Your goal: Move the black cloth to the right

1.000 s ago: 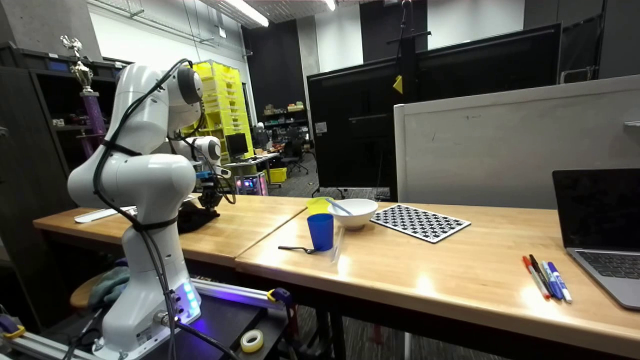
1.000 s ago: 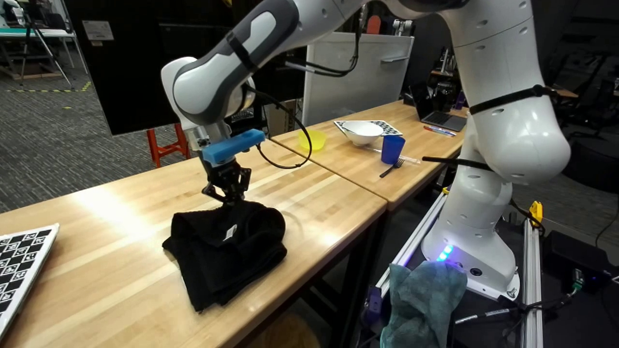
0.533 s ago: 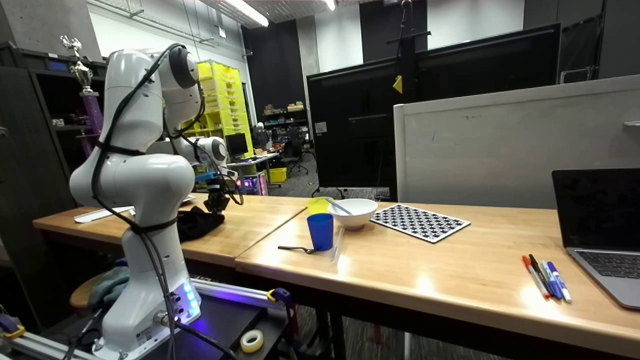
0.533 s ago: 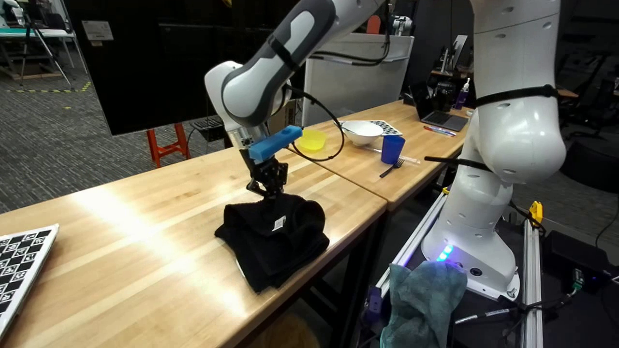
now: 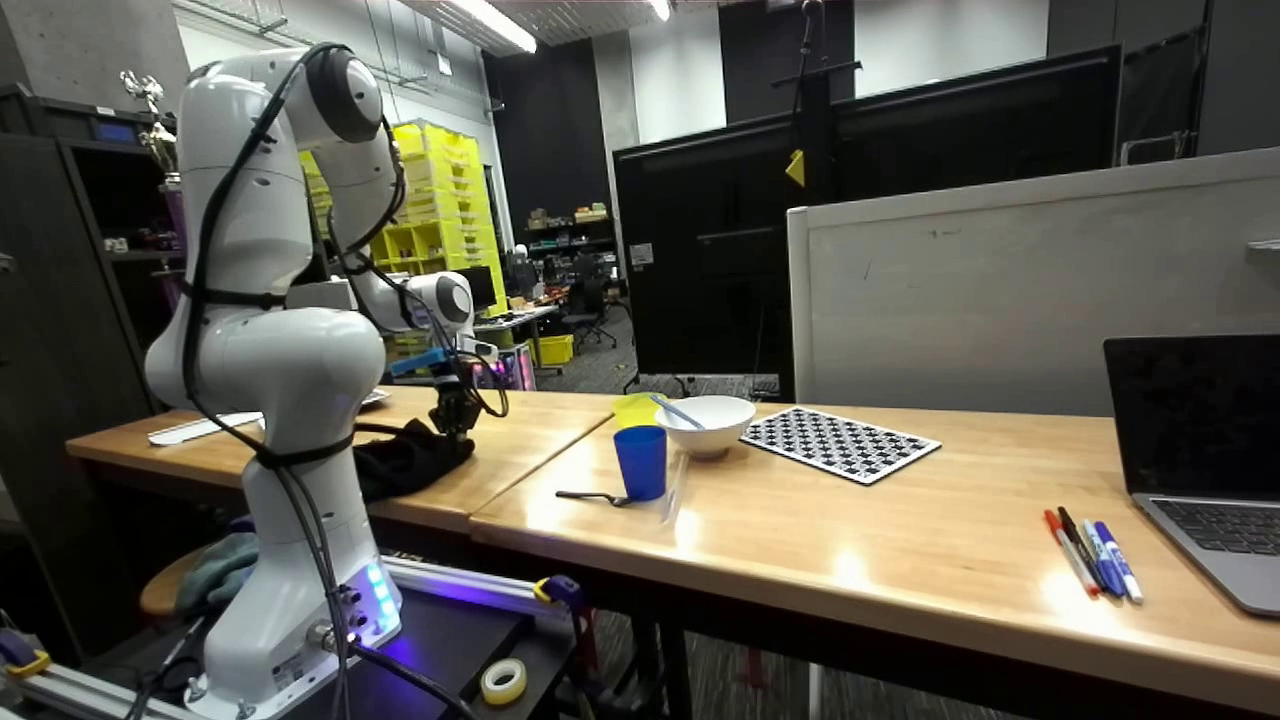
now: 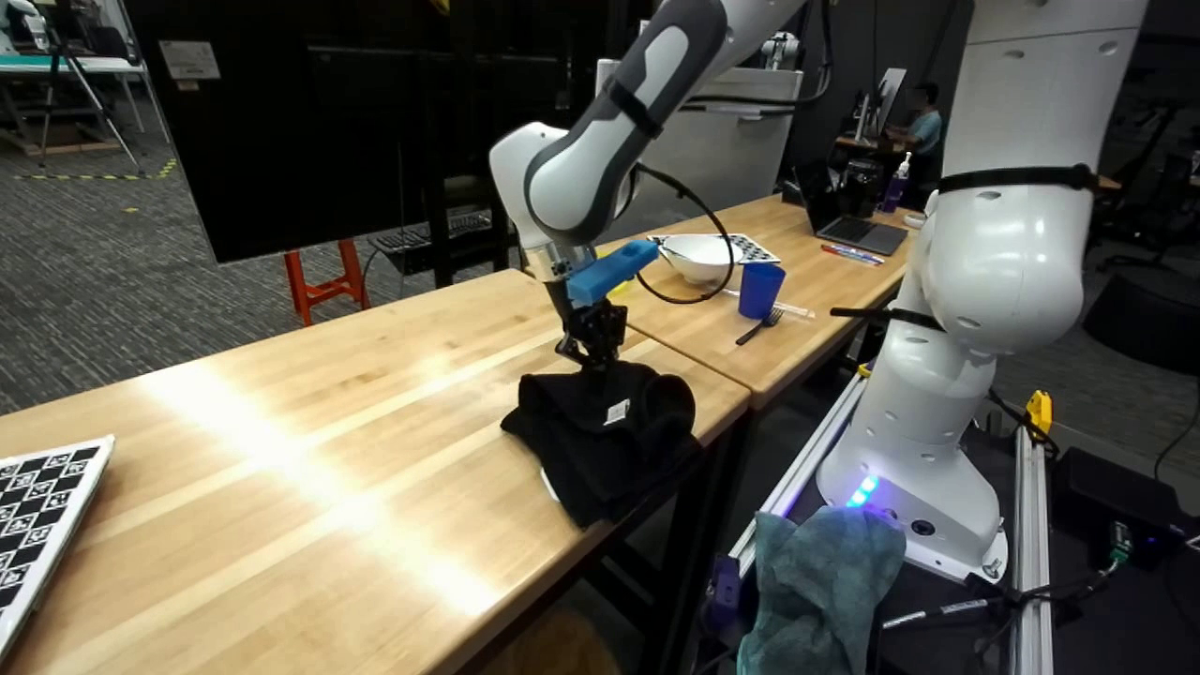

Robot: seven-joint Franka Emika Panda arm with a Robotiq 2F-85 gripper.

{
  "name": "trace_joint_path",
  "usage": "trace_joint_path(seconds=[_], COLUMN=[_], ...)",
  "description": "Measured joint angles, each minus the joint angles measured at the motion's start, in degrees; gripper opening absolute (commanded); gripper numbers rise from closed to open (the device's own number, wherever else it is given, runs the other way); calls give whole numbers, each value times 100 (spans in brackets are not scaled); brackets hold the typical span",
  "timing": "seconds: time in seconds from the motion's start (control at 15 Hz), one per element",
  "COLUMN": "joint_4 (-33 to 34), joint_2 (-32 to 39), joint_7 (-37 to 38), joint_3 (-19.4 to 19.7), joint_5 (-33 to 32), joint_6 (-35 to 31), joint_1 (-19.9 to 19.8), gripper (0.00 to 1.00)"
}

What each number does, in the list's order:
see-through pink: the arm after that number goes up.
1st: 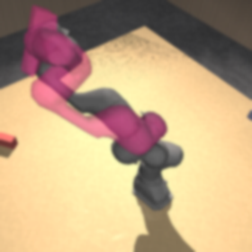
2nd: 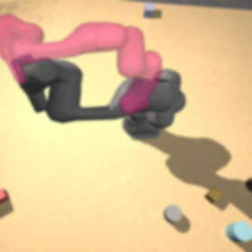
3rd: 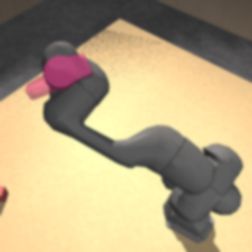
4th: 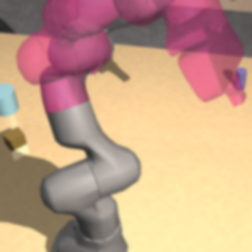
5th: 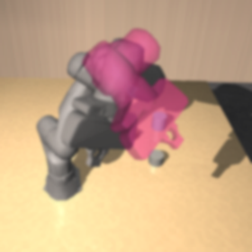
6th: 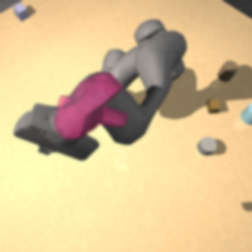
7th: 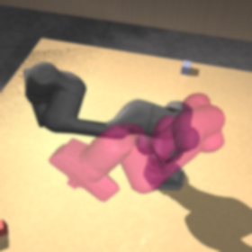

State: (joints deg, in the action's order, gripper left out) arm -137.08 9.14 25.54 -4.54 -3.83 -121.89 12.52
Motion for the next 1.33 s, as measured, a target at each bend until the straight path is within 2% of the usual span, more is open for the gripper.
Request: trace_joint_path(seconds=[0.07, 0.33, 0.53, 0.8, 1.13, 1.33], joint_4=[-186, -733, -963, -1081, -1098, -1088], joint_2=[-128, -605, -1020, -1823, -3124, -3833], joint_7=[-78, -509, -868, -1266, -1704, -2000], joint_3=[61, 316, 445, 487, 487, 488], joint_5=[-92, -512, -788, -1054, -1150, -660], joint_6=[-59, -160, -82, 539, 1578, 1743], joint_1=[-112, -592, -897, -1126, -1245, -1222], gripper=[27, 49, 71, 98, 100, 100])
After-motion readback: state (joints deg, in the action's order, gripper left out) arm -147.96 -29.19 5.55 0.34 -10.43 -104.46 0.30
